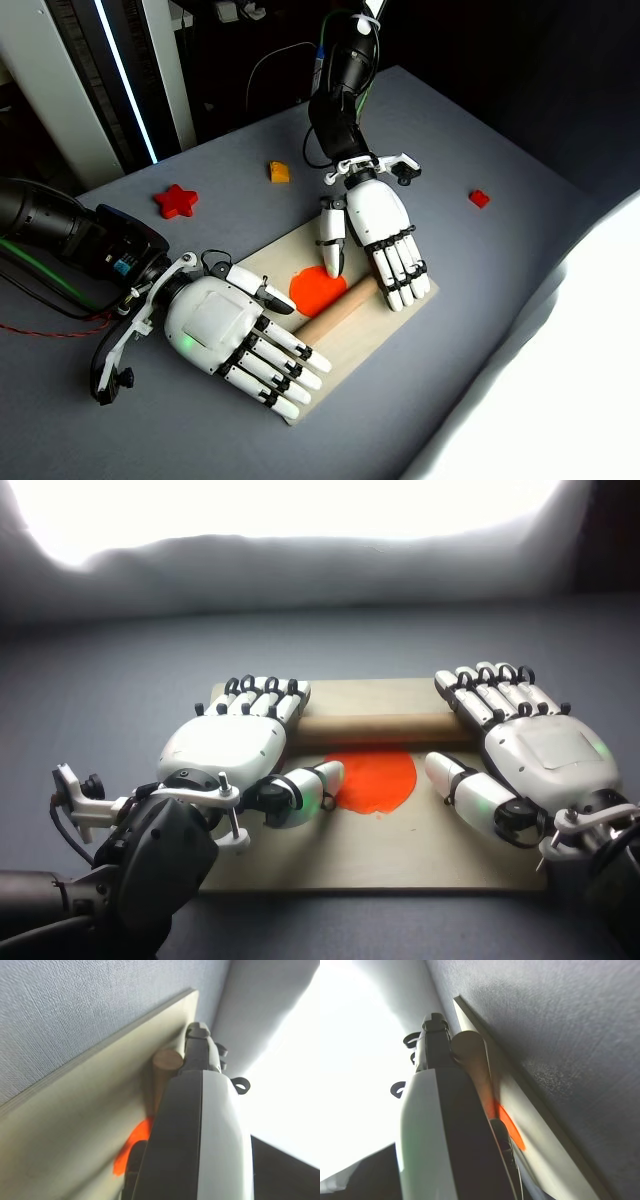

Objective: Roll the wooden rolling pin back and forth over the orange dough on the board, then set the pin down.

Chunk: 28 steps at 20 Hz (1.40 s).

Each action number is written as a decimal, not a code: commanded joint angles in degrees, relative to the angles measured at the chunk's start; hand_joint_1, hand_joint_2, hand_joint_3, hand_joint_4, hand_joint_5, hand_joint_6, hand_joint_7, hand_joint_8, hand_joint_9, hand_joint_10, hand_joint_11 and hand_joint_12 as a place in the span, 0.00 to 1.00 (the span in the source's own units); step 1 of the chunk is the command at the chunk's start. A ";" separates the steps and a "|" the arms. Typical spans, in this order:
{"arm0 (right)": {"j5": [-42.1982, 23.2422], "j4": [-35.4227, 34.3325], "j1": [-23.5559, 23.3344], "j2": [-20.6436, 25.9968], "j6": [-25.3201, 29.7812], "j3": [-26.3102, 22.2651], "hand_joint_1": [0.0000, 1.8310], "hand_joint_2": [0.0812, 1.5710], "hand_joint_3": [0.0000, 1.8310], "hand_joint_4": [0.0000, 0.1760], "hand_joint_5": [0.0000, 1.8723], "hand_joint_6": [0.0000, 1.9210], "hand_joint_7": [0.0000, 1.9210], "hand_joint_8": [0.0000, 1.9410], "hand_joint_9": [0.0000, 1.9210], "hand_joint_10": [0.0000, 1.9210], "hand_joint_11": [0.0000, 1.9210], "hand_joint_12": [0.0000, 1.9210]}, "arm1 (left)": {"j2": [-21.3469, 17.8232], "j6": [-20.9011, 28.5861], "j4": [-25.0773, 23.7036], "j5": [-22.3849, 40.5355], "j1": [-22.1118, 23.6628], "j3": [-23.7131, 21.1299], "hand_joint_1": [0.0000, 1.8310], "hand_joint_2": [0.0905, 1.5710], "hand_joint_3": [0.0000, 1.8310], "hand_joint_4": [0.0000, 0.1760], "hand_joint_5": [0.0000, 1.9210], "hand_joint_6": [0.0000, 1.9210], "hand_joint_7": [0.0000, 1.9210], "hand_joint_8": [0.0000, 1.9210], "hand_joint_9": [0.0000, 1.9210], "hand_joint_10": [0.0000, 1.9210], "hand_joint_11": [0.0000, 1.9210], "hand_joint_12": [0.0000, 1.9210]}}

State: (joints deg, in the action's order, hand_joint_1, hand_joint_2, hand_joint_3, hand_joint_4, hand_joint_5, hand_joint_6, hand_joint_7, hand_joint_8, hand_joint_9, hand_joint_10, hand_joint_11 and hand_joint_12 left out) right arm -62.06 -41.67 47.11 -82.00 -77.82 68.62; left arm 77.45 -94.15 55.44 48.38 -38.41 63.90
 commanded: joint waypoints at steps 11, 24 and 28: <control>-1.44 2.95 1.16 1.70 1.05 -3.06 0.00 0.95 0.00 0.00 0.02 0.00 0.00 0.00 0.00 0.00 0.00 0.00 | -1.53 -0.84 -2.10 -5.25 -0.99 -2.86 0.00 0.87 0.00 0.00 0.00 0.00 0.00 0.00 0.00 0.00 0.00 0.00; 2.21 -1.83 -0.39 4.40 2.19 -8.02 0.00 0.95 0.00 0.00 0.02 0.00 0.01 0.00 0.00 0.00 0.00 0.00 | -3.10 1.08 -2.26 -2.93 -3.92 -6.94 0.00 0.88 0.00 0.00 0.00 0.00 0.00 0.00 0.00 0.00 0.00 0.00; 3.01 -2.10 -0.95 4.95 2.48 -8.00 0.00 0.96 0.00 0.00 0.01 0.00 0.00 0.00 0.00 0.00 0.00 0.00 | -3.48 3.43 -4.48 -0.12 -5.50 -8.45 0.00 0.88 0.00 0.00 0.00 0.00 0.00 0.00 0.00 0.00 0.00 0.00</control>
State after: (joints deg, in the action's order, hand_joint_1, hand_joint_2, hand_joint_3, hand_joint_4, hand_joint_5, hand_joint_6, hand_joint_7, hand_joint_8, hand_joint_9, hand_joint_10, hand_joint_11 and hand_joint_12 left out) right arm -57.76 -43.88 46.19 -77.08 -76.25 60.80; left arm 73.73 -90.59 50.09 50.39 -43.07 55.61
